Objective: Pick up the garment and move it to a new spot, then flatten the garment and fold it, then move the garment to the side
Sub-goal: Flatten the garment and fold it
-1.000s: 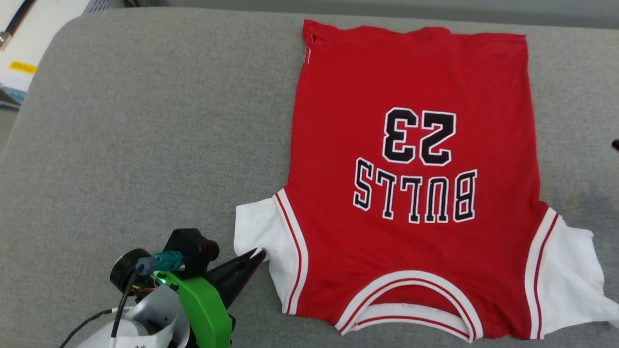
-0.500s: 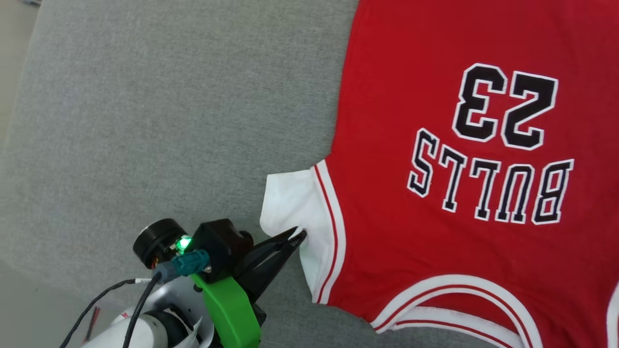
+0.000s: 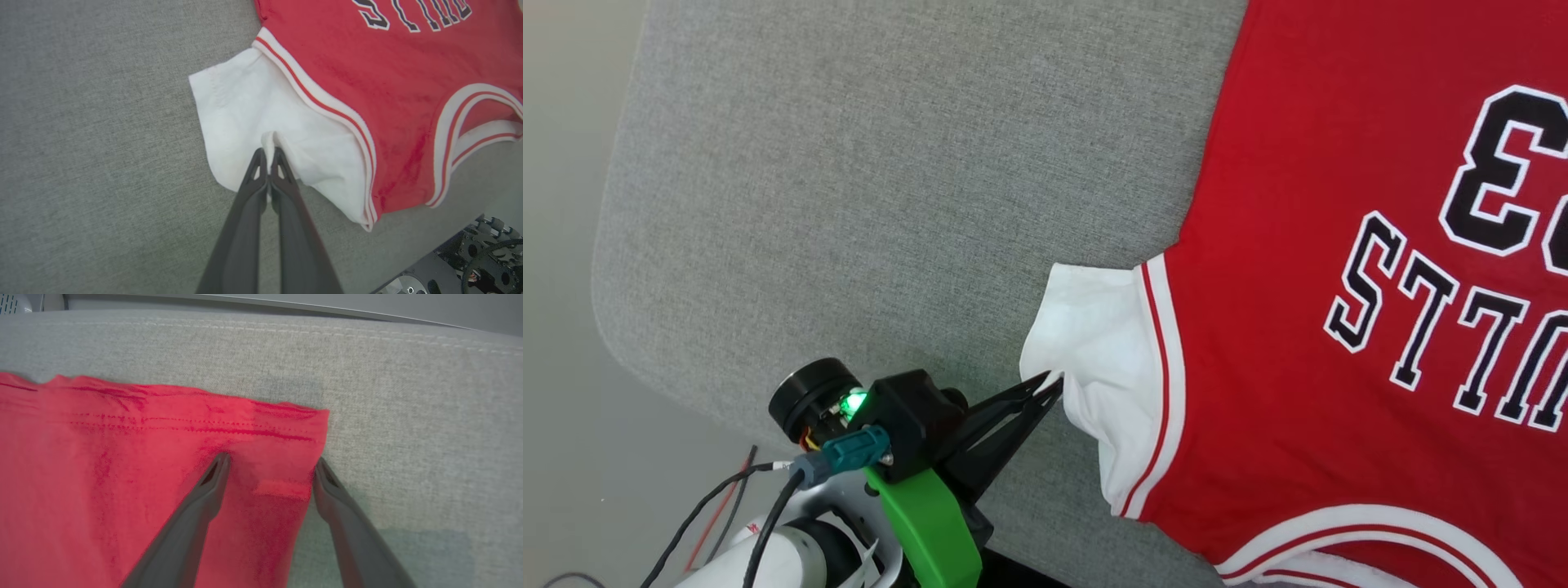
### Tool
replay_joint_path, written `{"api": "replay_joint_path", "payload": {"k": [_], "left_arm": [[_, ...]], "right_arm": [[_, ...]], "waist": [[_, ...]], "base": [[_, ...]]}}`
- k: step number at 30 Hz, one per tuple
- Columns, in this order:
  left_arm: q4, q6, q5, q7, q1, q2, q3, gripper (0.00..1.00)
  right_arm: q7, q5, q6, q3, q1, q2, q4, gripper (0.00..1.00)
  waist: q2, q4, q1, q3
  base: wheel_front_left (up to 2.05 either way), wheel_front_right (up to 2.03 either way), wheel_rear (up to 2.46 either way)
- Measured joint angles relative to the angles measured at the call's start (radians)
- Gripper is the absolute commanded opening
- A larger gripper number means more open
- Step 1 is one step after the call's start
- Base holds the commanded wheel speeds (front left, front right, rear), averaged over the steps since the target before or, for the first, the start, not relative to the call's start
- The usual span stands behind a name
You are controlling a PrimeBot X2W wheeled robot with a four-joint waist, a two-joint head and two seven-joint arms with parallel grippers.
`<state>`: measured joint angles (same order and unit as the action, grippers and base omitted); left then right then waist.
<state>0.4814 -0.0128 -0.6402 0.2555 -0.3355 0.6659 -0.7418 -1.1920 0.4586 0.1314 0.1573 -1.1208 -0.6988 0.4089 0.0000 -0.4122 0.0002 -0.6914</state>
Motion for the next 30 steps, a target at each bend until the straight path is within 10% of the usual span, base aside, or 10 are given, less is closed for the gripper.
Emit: {"api": "replay_joint_path", "payload": {"k": [5, 6, 7, 8, 30], "left_arm": [[-0.017, 0.000, 0.000, -0.012, 0.000, -0.004, -0.001, 0.00], [-0.020, 0.001, 0.000, -0.018, 0.000, -0.005, 0.000, 0.00], [-0.022, 0.001, 0.000, -0.019, -0.001, -0.006, 0.000, 0.00], [-0.024, 0.001, 0.000, -0.019, -0.001, -0.007, 0.000, 0.00], [-0.100, 0.002, -0.026, -0.039, -0.016, -0.005, 0.027, 0.00]], "right_arm": [[-0.002, -0.010, 0.000, -0.035, -0.014, -0.021, 0.007, 0.97], [-0.005, -0.010, 0.000, -0.037, -0.014, -0.027, 0.007, 0.72], [-0.010, -0.010, 0.000, -0.040, -0.014, -0.031, 0.006, 0.07], [-0.011, -0.010, 0.000, -0.043, -0.014, -0.033, 0.005, 0.00], [0.063, 0.063, 0.000, -0.104, 0.253, -0.021, 0.028, 0.00]], "waist": [[0.0000, -0.029, -0.0001, -0.035], [0.0000, -0.034, -0.0001, -0.040], [0.0000, -0.039, -0.0001, -0.043], [0.0000, -0.042, -0.0001, -0.045], [0.0000, 0.037, -0.0001, 0.123]], "base": [[0.00, 0.00, 0.00], [0.00, 0.00, 0.00], [0.00, 0.00, 0.00], [0.00, 0.00, 0.00], [0.00, 0.00, 0.00]]}}
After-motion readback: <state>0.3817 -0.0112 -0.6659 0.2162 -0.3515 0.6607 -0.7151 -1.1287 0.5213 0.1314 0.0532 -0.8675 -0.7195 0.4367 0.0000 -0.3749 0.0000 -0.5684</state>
